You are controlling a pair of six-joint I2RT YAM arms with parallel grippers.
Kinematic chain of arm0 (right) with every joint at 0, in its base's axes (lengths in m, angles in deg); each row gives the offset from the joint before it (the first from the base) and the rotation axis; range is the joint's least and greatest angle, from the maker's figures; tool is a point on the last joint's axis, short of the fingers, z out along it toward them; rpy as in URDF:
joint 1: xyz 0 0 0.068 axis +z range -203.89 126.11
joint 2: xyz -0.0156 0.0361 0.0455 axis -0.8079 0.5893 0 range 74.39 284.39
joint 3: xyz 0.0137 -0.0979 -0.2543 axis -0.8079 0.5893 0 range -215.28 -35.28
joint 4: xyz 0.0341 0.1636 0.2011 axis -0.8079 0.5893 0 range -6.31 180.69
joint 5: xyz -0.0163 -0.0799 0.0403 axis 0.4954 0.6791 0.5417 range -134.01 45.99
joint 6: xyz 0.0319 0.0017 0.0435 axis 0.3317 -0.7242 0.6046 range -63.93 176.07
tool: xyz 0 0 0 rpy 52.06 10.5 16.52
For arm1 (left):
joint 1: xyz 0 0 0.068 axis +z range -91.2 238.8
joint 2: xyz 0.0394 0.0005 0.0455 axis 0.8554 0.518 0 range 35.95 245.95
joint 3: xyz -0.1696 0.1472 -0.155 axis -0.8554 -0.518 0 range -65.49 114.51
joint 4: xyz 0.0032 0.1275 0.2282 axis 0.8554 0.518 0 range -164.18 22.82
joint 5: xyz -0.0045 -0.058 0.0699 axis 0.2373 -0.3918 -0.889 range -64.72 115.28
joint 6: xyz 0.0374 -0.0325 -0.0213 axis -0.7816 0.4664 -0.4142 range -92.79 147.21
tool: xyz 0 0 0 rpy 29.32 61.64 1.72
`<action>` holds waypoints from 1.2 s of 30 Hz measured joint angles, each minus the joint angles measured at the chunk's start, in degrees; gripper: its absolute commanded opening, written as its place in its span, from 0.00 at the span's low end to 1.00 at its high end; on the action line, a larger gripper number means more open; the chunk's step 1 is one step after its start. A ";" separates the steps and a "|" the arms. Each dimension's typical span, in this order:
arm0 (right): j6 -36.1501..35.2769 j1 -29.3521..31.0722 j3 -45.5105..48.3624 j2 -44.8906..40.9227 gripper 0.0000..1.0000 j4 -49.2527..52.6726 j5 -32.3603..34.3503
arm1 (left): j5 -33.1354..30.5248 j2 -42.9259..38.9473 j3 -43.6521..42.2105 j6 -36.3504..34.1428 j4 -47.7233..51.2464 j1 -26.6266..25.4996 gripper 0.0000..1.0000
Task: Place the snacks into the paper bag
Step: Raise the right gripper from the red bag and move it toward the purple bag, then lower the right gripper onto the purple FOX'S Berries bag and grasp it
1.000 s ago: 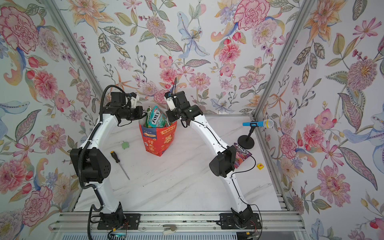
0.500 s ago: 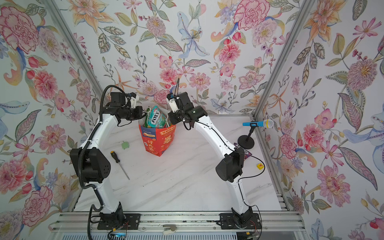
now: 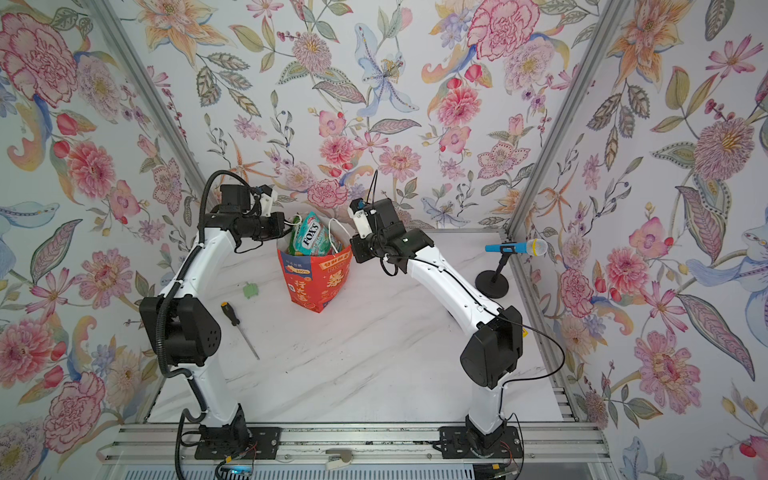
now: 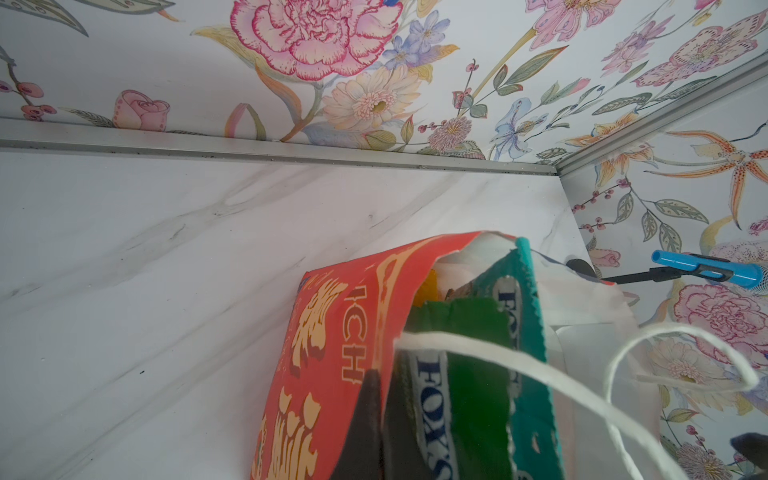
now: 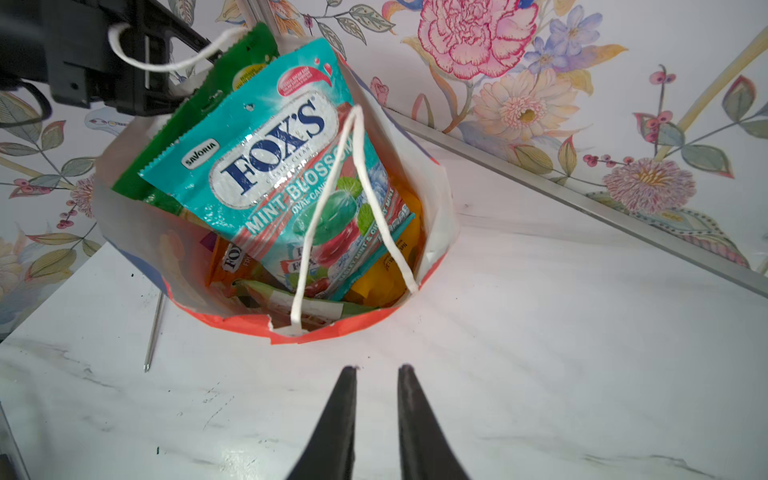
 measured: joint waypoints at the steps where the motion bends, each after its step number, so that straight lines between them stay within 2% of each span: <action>1: 0.50 -0.31 1.73 -0.68 0.25 -0.46 -0.07 | 0.07 0.00 0.00 0.00 0.00 0.00 0.00; 6: 4.85 -3.21 12.04 -6.88 0.37 -3.43 0.02 | 0.48 0.00 -0.09 0.02 -0.07 0.00 0.00; 9: 9.09 -8.33 21.51 -14.60 0.44 -5.22 0.28 | 0.61 0.00 -0.13 0.02 -0.09 0.11 0.00; 13: 16.68 -18.75 37.53 -28.04 0.56 -8.04 1.16 | 0.96 0.00 -0.50 0.02 -0.68 0.24 0.00; 18: 24.17 -33.09 54.07 -39.74 0.60 -8.74 -1.46 | 1.01 0.00 -0.70 0.02 -1.07 0.37 0.00; 20: 26.18 -38.75 58.60 -40.98 0.62 -8.76 -2.75 | 1.11 0.00 -0.81 0.02 -1.36 0.37 0.00; 26: 32.85 -46.80 69.33 -42.97 0.73 -11.23 -5.99 | 1.44 0.00 -1.16 0.07 -1.86 0.44 0.00; 32: 36.50 -53.68 76.08 -44.35 0.72 -15.26 -7.76 | 2.08 -0.02 -1.29 0.20 -2.21 0.48 0.00; 36: 38.91 -55.69 80.37 -40.76 0.70 -22.25 -11.56 | 2.23 -0.02 -1.36 0.20 -2.23 0.66 0.00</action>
